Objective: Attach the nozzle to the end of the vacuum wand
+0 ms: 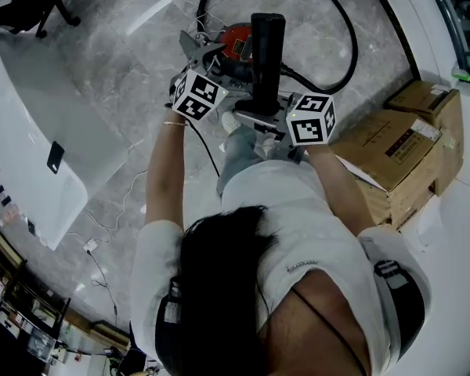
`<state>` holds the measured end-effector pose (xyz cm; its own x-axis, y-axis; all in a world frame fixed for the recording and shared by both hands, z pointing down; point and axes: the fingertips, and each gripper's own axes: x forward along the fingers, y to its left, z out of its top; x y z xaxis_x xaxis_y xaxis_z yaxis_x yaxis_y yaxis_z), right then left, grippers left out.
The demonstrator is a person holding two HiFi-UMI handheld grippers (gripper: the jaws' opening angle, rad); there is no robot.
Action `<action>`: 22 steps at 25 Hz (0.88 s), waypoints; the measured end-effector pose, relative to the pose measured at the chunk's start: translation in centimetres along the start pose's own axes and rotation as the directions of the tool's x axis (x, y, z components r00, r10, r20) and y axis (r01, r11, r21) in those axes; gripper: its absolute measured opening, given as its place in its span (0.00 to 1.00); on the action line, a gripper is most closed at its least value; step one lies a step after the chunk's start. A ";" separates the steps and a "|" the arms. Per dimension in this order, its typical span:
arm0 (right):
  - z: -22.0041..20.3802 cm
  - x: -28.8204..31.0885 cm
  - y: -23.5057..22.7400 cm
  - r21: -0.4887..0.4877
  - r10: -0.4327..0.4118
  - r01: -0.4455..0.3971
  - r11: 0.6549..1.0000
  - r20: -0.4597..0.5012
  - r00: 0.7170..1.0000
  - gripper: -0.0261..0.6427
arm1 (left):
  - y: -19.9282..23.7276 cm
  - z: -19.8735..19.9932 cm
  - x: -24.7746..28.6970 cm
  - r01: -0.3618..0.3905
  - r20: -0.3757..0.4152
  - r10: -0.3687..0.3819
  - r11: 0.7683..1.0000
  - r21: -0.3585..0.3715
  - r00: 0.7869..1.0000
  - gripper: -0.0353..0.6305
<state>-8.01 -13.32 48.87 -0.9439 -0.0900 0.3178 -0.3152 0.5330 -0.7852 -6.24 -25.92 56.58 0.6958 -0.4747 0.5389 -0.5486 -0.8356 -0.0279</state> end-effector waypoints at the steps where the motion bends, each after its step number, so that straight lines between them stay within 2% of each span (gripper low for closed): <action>1: 0.0 0.0 0.1 -0.001 -0.015 0.015 1.000 -0.015 1.000 0.17 | 0.0 0.0 0.0 -0.002 -0.001 0.002 1.000 0.000 1.000 0.31; 6: 0.0 0.0 0.4 0.007 -0.059 0.060 0.998 -0.061 0.996 0.15 | -0.4 -0.1 0.3 0.009 -0.014 -0.009 1.000 0.011 1.000 0.31; 10: -0.3 0.2 0.2 -0.027 -0.083 0.081 0.996 -0.076 0.994 0.15 | -0.5 -0.3 0.1 0.013 -0.028 -0.013 1.000 0.008 1.000 0.31; 16: -0.5 0.3 -0.5 -0.147 -0.170 0.152 0.977 -0.118 0.978 0.15 | -0.6 -0.4 -0.1 0.014 -0.030 -0.014 1.000 0.003 0.999 0.31; 20: -0.5 0.5 -1.3 -0.266 -0.258 0.217 0.939 -0.127 0.958 0.15 | -0.6 -0.4 -0.1 0.023 -0.033 -0.023 1.000 0.010 0.999 0.31; 22: -0.7 0.6 -1.5 -0.293 -0.268 0.219 0.931 -0.138 0.954 0.15 | -0.7 -0.6 -0.2 0.028 -0.034 -0.027 1.000 0.014 0.999 0.31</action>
<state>-8.01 -13.62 50.57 -0.8021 -0.1128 0.5865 -0.4711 0.7230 -0.5053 -6.23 -25.12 56.99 0.6943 -0.4421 0.5679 -0.5227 -0.8521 -0.0243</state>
